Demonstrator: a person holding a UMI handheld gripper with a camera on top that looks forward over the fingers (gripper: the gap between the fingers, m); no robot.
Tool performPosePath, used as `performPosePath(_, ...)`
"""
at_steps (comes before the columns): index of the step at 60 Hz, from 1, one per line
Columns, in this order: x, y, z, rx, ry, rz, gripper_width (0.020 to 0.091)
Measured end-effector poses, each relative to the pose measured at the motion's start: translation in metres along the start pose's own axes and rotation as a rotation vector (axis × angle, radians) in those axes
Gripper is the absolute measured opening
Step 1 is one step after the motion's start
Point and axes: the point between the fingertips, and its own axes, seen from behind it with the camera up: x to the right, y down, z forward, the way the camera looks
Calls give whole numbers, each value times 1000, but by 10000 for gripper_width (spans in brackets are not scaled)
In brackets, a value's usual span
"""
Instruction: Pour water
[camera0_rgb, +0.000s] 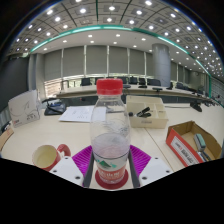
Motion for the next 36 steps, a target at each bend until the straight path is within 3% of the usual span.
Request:
performPosePath(2, 0, 3, -1, -24, 4, 4, 682)
performPosePath(4, 1, 4, -4, -45, 6, 9, 850)
performPosePath(5, 1, 4, -6, -54, 8, 14, 865)
performPosePath(7, 3, 5, -11, -74, 22, 30, 822)
performPosePath(11, 8, 9, -23, -124, 54, 53, 864)
performPosePath(22, -15, 0, -90, -238, 60, 55, 857)
performPosePath(32, -47, -19, -169, -306, 61, 52, 857)
performPosePath(36, -61, -29, -203, -302, 62, 41, 861)
